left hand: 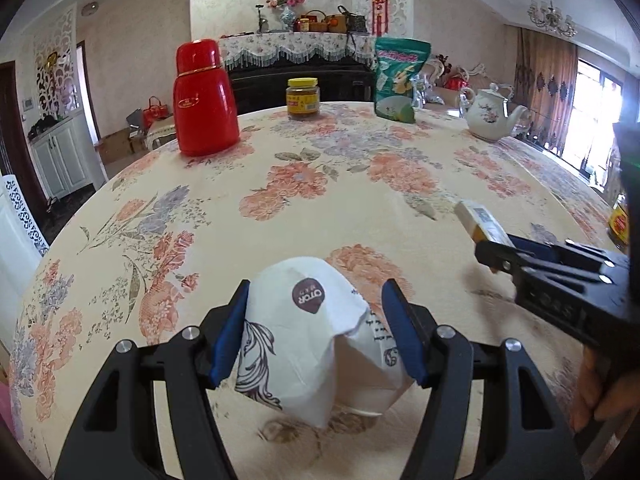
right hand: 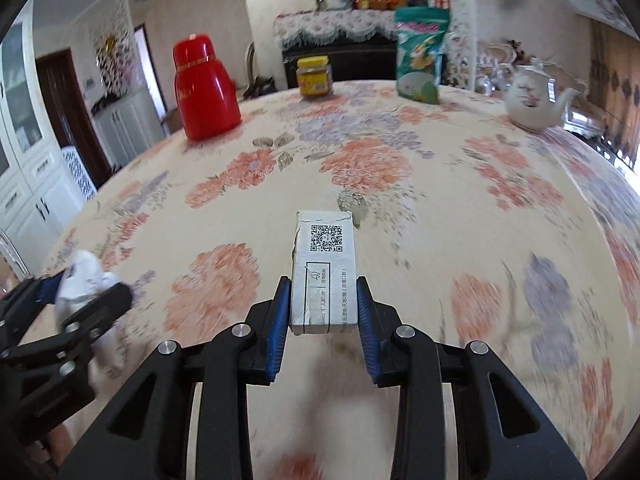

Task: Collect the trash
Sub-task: 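Grasp the white paper bag with the left gripper while the right grasps the small white box, then carry the paper bag and small box over the pink bin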

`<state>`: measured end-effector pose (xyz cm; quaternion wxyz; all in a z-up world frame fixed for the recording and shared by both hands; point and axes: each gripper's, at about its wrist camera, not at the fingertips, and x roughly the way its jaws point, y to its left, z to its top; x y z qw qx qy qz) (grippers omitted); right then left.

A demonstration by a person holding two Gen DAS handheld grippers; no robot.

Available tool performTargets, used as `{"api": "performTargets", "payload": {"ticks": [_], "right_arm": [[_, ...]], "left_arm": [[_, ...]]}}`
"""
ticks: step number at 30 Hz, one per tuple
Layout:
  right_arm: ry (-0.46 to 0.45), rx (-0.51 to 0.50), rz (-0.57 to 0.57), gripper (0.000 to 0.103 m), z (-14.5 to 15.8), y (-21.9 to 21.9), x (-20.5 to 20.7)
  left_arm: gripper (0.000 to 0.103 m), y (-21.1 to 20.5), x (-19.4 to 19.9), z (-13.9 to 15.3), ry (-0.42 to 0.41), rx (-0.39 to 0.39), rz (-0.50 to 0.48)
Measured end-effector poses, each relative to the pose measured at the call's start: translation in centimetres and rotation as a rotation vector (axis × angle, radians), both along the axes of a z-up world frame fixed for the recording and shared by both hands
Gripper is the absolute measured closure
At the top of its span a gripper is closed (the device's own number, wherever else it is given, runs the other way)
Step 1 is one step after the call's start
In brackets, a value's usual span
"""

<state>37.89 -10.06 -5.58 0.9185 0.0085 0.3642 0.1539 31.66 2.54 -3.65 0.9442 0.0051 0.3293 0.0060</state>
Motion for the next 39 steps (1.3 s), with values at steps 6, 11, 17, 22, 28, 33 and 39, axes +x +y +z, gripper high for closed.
{"api": "performTargets", "payload": {"ticks": [6, 11, 17, 22, 28, 33, 39], "right_arm": [[-0.061, 0.035, -0.038, 0.071, 1.8, -1.3, -5.1], [-0.132, 0.024, -0.050, 0.071, 3.1, -1.5, -10.1], [-0.183, 0.034, -0.061, 0.071, 3.6, -1.5, -15.4], [-0.203, 0.051, -0.041, 0.071, 3.8, -0.9, -18.6], [-0.229, 0.093, -0.017, 0.071, 4.0, -0.1, -21.8], [-0.236, 0.095, 0.024, 0.071, 3.9, 1.2, -23.4], [-0.221, 0.094, 0.089, 0.071, 3.2, 3.2, -24.4]], "left_arm": [[0.039, -1.2, -3.4, 0.6, -0.019, 0.027, -0.037], [0.039, -1.4, -7.4, 1.1, -0.064, 0.053, -0.061], [0.039, -0.6, -11.9, 1.5, -0.117, 0.049, -0.055], [0.039, 0.8, -15.5, 2.1, -0.157, 0.000, -0.046], [0.039, 2.5, -19.3, 2.4, -0.195, -0.049, -0.020], [0.039, 4.0, -22.3, 1.6, -0.213, -0.081, -0.001], [0.039, 6.2, -25.0, 1.0, -0.222, -0.099, 0.039]]}}
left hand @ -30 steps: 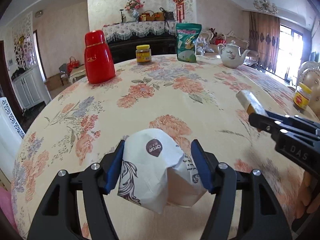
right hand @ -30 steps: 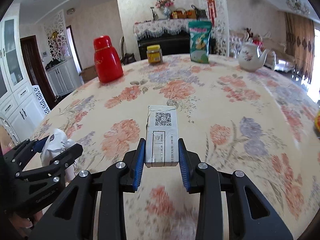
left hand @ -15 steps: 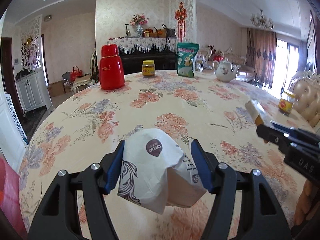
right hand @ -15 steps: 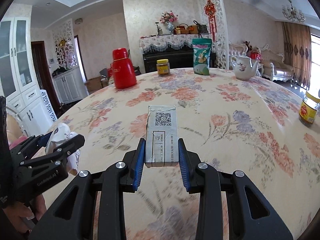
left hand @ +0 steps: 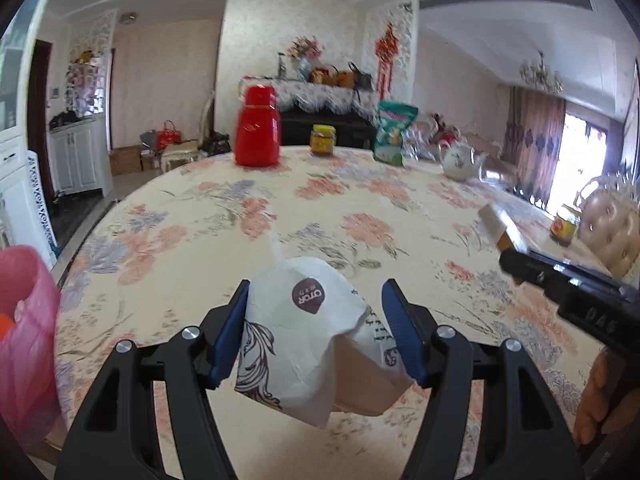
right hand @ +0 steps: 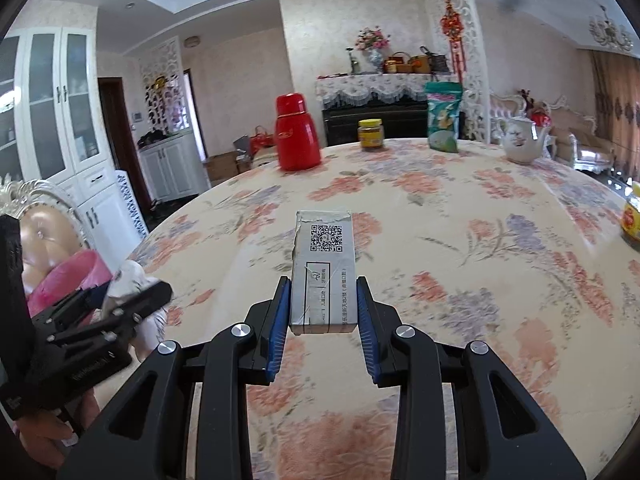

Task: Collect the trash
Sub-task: 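Carry the paper bag and small box over the pink bin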

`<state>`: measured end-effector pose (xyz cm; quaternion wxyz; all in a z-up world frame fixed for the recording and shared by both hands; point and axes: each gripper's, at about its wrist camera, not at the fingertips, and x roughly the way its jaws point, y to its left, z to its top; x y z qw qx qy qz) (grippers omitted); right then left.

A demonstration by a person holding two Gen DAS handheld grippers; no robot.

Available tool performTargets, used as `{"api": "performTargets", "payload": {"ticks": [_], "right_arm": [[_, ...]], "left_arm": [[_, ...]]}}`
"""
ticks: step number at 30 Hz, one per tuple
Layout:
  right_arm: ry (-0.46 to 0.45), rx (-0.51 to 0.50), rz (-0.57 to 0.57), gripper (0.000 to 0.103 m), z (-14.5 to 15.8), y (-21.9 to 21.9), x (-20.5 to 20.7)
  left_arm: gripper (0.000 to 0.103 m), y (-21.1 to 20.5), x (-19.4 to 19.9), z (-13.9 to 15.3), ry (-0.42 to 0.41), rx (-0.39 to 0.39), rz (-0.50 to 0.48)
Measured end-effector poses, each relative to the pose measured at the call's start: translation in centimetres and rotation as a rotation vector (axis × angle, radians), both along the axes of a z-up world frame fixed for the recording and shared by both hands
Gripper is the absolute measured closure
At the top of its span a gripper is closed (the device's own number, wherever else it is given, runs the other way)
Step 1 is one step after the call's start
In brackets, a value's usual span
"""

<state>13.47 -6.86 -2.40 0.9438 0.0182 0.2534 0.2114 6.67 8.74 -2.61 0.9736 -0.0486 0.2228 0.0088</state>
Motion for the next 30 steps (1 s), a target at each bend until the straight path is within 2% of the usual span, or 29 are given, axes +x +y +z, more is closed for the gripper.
{"api": "performTargets", "payload": {"ticks": [9, 16, 23, 30], "right_arm": [[-0.005, -0.009, 0.075, 0.071, 0.0, 3.2, -0.9], [-0.030, -0.039, 0.185, 0.071, 0.6, 7.3, -1.9], [-0.067, -0.056, 0.352, 0.071, 1.6, 13.6, -3.2], [-0.077, -0.065, 0.540, 0.071, 2.1, 21.2, -4.4]], "left_arm": [[0.039, 2.1, -2.0, 1.1, -0.022, 0.059, 0.067], [0.039, 4.9, -4.3, 1.8, -0.040, 0.059, 0.128], [0.039, 9.8, -7.7, 2.9, -0.066, 0.068, 0.255], [0.039, 16.3, -11.0, 3.3, -0.071, 0.076, 0.421]]}}
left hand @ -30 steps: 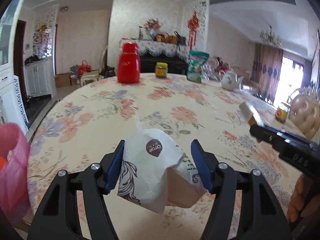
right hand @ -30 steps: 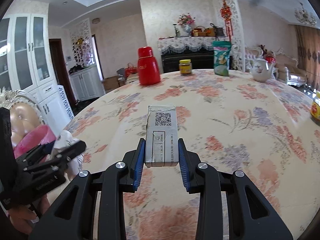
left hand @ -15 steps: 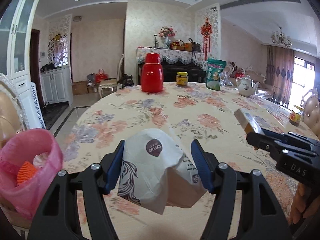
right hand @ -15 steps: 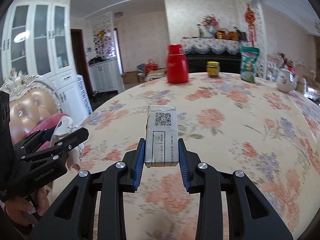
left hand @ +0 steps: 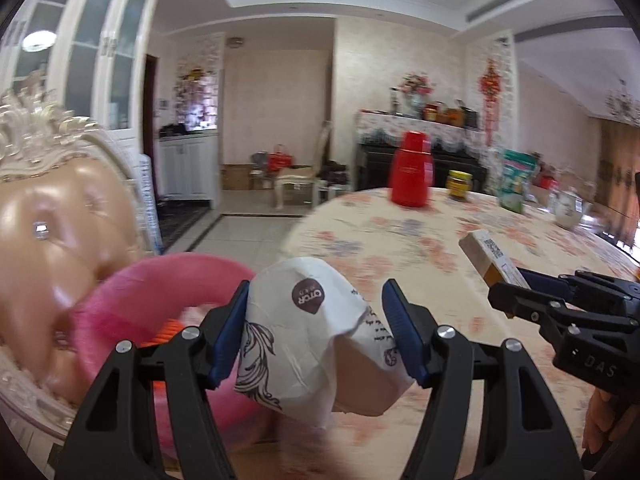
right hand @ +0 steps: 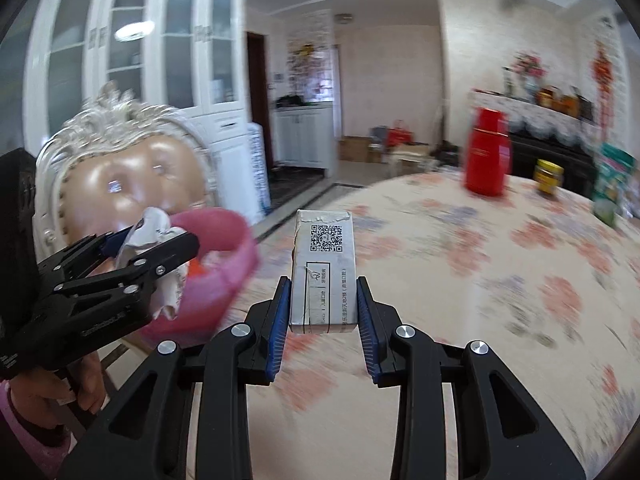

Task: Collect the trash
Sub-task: 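Carry the paper bag and small box over the pink bin, then open both grippers to drop the bag and box into the bin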

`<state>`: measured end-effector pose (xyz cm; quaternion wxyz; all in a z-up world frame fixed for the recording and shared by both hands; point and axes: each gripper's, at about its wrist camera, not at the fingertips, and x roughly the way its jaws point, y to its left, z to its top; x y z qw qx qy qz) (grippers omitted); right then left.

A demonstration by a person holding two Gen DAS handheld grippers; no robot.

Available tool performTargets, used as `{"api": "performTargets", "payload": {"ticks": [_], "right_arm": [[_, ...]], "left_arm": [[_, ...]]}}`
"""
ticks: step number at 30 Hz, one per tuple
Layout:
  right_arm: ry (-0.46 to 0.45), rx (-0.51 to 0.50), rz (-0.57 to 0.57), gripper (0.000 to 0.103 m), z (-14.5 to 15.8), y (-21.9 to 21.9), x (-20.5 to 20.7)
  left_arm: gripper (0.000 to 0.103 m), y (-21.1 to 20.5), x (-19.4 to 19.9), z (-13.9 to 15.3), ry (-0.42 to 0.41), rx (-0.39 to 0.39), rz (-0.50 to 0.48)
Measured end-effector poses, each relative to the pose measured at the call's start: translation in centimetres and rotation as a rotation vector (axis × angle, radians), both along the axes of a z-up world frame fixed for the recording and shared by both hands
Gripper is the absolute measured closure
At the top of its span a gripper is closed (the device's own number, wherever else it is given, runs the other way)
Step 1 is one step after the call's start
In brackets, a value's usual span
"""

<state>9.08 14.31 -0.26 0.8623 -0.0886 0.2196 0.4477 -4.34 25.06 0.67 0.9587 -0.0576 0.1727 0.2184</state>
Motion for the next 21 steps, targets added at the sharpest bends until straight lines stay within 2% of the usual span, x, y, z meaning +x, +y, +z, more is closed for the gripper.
{"api": "performTargets", "payload": {"ticks": [7, 11, 18, 21], "right_arm": [[-0.005, -0.024, 0.177, 0.071, 0.1, 8.6, -1.2], [-0.001, -0.036, 0.230, 0.071, -0.2, 12.3, -1.3], [0.044, -0.045, 0.271, 0.071, -1.4, 17.0, -0.7], [0.056, -0.046, 0.293, 0.070, -1.7, 18.5, -0.3]], "left_arm": [[0.039, 8.4, -3.1, 0.2, 0.018, -0.012, 0.156], [0.039, 12.3, -3.3, -0.3, 0.055, -0.006, 0.224], [0.039, 16.5, -2.2, -1.4, 0.090, -0.042, 0.256], [0.039, 17.7, -2.0, -1.3, 0.079, -0.056, 0.267]]}}
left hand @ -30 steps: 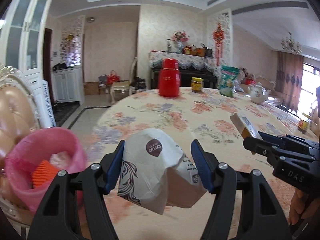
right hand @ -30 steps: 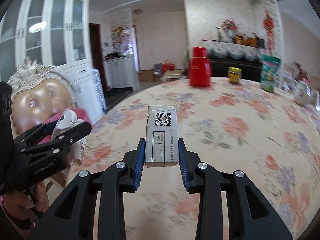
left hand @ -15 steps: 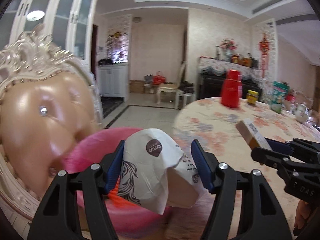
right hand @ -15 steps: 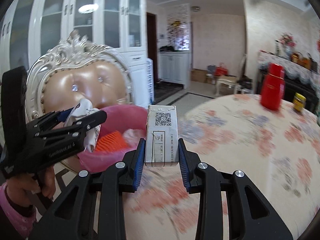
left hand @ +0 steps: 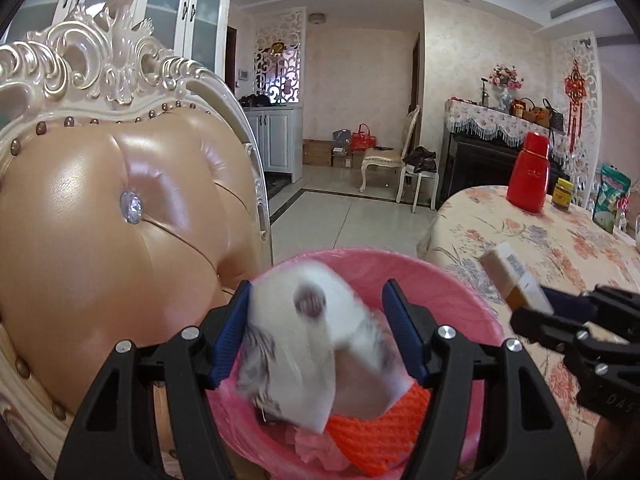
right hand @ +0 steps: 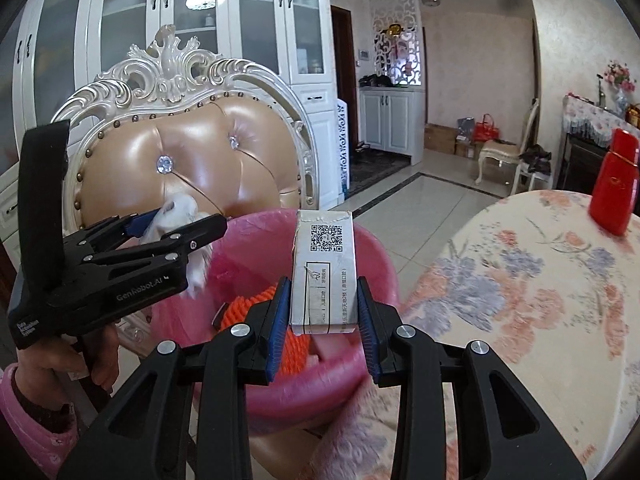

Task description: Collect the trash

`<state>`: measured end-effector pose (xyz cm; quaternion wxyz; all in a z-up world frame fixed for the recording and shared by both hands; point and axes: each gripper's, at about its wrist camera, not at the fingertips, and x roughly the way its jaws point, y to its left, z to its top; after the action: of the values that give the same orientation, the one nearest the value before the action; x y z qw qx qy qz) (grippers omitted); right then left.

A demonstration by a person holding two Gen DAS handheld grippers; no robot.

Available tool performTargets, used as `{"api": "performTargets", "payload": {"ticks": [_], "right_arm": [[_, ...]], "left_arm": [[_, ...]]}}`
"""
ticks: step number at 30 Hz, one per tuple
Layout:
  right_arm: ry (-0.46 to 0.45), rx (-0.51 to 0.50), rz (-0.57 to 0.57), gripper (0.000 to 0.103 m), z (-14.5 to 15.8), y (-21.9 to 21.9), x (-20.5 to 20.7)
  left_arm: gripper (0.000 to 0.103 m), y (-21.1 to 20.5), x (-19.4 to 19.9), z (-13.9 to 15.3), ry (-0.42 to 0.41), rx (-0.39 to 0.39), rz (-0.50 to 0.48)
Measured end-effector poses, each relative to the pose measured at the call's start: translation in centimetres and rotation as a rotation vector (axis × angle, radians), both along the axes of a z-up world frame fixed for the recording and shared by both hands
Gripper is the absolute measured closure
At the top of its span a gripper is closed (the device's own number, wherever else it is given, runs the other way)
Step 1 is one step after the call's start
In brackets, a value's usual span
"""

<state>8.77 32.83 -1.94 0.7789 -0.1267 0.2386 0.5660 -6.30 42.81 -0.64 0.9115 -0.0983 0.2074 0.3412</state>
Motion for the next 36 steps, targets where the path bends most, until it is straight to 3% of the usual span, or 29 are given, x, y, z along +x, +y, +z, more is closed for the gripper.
{"api": "performTargets", "payload": {"ticks": [2, 4, 10, 15, 22, 28, 36], "right_arm": [[-0.003, -0.001, 0.036, 0.065, -0.2, 0.8, 0.0], [-0.033, -0.008, 0.028, 0.052, -0.4, 1.3, -0.1], [0.003, 0.009, -0.011, 0.048, 0.1, -1.5, 0.8], [-0.015, 0.045, -0.083, 0.040, 2.0, -5.9, 1.3], [-0.076, 0.093, -0.151, 0.021, 5.3, -12.5, 0.4], [-0.092, 0.127, -0.167, 0.019, 6.5, -16.4, -0.1], [-0.069, 0.139, -0.134, 0.019, 6.6, -18.3, -0.1]], "left_arm": [[0.032, 0.7, 0.2, 0.3, -0.001, -0.001, 0.012], [0.027, 1.4, -0.1, 0.8, -0.023, 0.003, 0.044], [0.005, 0.0, -2.1, 2.0, -0.055, 0.042, 0.084], [0.005, -3.9, -3.8, 3.0, -0.079, 0.140, 0.106], [0.005, -9.7, -4.6, 4.6, -0.107, 0.183, 0.073], [0.005, -13.6, -4.8, 5.7, -0.117, 0.124, 0.064], [0.005, -17.5, -5.6, 6.6, -0.083, 0.156, 0.089]]}}
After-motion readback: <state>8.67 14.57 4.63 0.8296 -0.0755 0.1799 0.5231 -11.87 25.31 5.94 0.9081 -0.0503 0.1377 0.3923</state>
